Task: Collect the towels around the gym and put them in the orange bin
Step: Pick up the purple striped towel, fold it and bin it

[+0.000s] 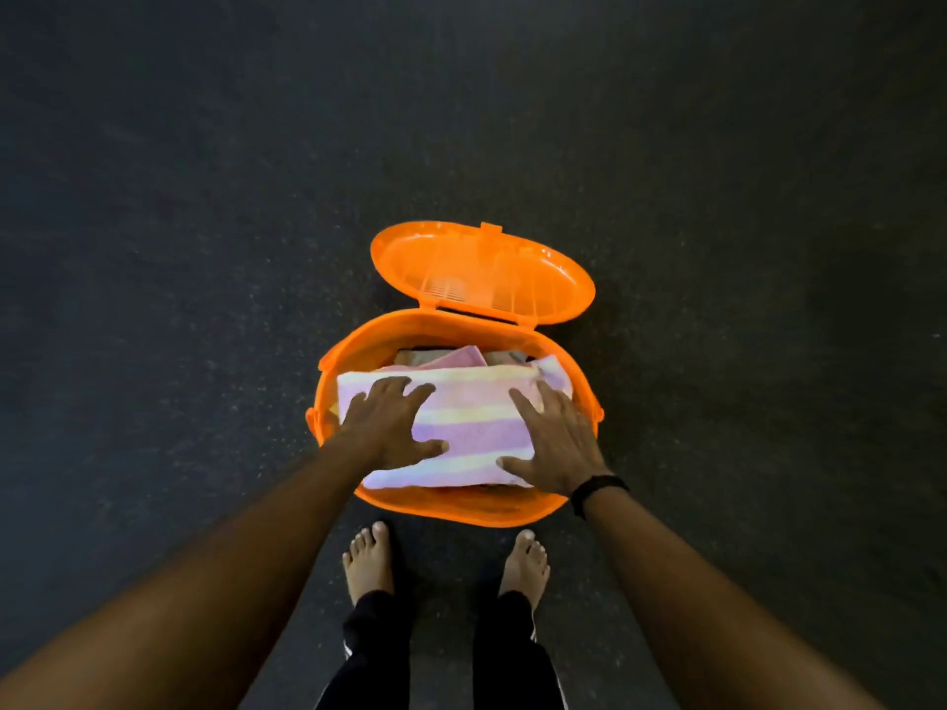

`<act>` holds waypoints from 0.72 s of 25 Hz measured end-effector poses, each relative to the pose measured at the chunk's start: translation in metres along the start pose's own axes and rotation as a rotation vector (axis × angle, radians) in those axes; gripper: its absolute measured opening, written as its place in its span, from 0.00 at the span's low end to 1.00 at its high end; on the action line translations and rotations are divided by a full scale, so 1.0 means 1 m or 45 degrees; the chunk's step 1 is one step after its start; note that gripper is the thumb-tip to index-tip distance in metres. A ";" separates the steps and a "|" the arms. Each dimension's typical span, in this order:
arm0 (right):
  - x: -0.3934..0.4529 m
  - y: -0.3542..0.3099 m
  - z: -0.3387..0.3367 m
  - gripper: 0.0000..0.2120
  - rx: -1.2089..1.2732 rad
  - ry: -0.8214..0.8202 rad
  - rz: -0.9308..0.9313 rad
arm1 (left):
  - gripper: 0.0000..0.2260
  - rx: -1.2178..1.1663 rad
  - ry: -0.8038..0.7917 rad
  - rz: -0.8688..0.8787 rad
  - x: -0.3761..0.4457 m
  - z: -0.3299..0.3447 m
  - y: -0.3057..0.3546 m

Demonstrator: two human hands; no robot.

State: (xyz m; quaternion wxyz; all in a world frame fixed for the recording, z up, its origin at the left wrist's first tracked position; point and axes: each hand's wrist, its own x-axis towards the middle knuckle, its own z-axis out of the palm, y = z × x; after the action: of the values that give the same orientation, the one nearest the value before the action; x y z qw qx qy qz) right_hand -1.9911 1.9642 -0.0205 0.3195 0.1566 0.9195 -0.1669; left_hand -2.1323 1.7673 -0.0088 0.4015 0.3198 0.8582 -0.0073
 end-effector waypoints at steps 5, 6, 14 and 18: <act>0.071 0.023 0.067 0.56 -0.055 -0.102 -0.091 | 0.54 0.157 -0.041 0.069 0.067 0.089 -0.030; 0.075 0.026 0.086 0.58 -0.028 -0.113 -0.069 | 0.56 0.169 -0.015 0.104 0.075 0.103 -0.036; 0.115 0.019 0.202 0.49 0.129 0.238 0.114 | 0.72 0.428 0.292 0.372 0.154 0.167 -0.080; 0.125 0.019 0.216 0.50 0.144 0.239 0.103 | 0.69 0.380 0.244 0.381 0.157 0.165 -0.080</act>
State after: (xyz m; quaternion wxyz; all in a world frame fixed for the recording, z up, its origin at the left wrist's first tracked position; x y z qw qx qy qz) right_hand -1.9617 1.9160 -0.2646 0.2290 0.2262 0.9275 -0.1901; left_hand -2.1380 1.7445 -0.2494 0.2633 0.4984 0.8248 -0.0441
